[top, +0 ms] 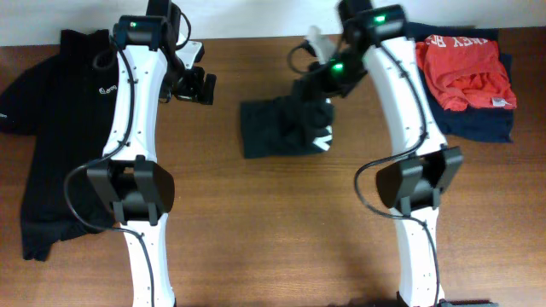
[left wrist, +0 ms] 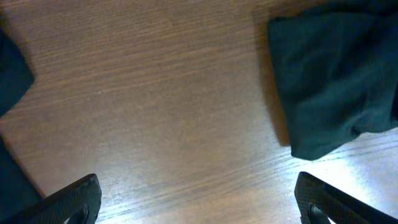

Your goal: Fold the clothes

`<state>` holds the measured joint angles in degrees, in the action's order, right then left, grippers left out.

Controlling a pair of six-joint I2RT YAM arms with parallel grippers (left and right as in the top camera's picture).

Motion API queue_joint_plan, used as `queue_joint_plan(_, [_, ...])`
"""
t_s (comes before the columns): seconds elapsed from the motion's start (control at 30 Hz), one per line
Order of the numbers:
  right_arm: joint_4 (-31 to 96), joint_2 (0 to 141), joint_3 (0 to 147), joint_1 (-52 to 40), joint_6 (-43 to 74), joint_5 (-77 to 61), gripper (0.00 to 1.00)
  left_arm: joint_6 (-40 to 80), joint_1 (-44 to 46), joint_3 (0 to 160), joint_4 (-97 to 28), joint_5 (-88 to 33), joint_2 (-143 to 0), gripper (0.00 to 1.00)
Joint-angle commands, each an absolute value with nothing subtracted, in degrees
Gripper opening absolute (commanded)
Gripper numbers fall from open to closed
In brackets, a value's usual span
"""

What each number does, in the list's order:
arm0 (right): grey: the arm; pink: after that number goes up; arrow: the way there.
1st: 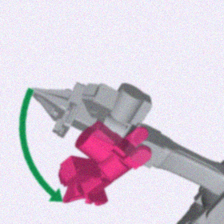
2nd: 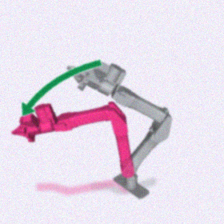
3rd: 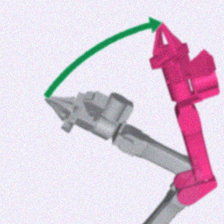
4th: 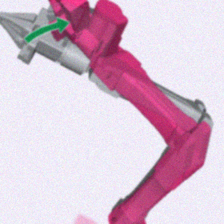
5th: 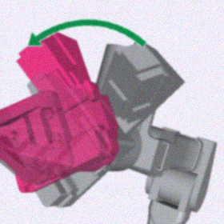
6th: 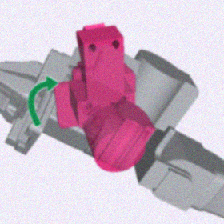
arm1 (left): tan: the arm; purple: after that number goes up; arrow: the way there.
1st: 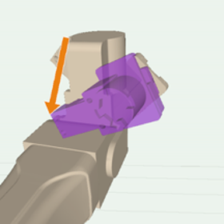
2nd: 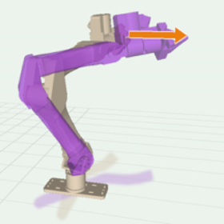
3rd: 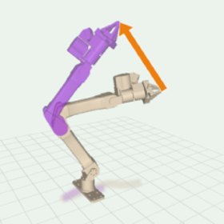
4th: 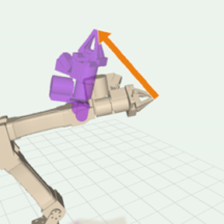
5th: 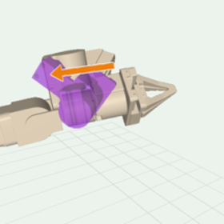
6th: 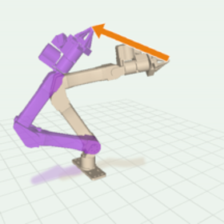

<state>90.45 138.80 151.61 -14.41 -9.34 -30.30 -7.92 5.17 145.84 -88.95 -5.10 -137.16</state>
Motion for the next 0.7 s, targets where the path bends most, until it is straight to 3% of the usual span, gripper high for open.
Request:
queue_joint_plan(0.0, [88.51, 137.25, 152.42, -19.62, -6.50, -27.99, 0.04, -8.62, 5.06, 146.30, -87.83, -5.30, -137.91, 0.99])
queue_joint_plan(0.27, [78.76, 139.98, 149.29, -28.91, -3.79, -21.96, 0.05, -8.12, 1.56, 148.27, -87.35, -11.53, -137.88, 0.99])
queue_joint_plan(0.67, [68.62, 141.32, 139.50, -31.35, -2.48, -22.46, 0.05, -5.30, -7.29, 164.42, -90.35, -15.29, -137.78, 0.99])
